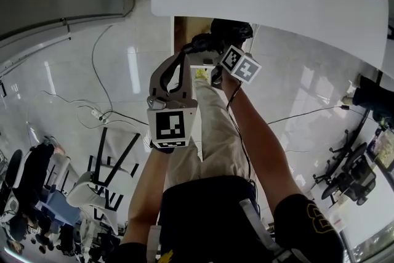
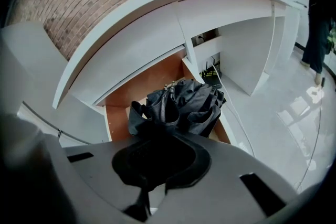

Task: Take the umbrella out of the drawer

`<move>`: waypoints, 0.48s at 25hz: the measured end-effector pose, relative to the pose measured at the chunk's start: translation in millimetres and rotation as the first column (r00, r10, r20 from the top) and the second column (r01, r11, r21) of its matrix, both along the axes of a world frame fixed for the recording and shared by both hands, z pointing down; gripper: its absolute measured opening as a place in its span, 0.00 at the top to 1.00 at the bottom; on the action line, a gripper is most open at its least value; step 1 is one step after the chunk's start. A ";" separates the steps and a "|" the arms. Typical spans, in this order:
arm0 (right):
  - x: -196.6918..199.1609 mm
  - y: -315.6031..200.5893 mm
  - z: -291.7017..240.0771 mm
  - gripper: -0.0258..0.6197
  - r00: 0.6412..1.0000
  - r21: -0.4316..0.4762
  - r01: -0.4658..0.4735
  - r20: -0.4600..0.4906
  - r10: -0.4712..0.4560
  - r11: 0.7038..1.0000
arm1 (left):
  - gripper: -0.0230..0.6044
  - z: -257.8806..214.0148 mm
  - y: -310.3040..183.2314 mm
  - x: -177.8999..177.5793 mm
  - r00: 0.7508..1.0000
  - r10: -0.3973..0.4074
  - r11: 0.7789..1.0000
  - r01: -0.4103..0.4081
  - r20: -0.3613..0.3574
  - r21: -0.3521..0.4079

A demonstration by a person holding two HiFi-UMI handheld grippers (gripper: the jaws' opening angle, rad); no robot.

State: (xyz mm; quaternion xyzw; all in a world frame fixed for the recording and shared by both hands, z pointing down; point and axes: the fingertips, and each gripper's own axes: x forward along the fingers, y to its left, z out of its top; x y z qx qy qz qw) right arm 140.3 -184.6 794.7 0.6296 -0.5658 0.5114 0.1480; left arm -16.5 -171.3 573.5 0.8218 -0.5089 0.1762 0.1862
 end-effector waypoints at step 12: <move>12.1 16.2 -94.5 0.89 0.999 0.041 -0.046 0.021 0.046 0.998 | 0.93 -77.5 -5.2 6.2 1.000 0.023 0.998 -0.024 0.010 0.051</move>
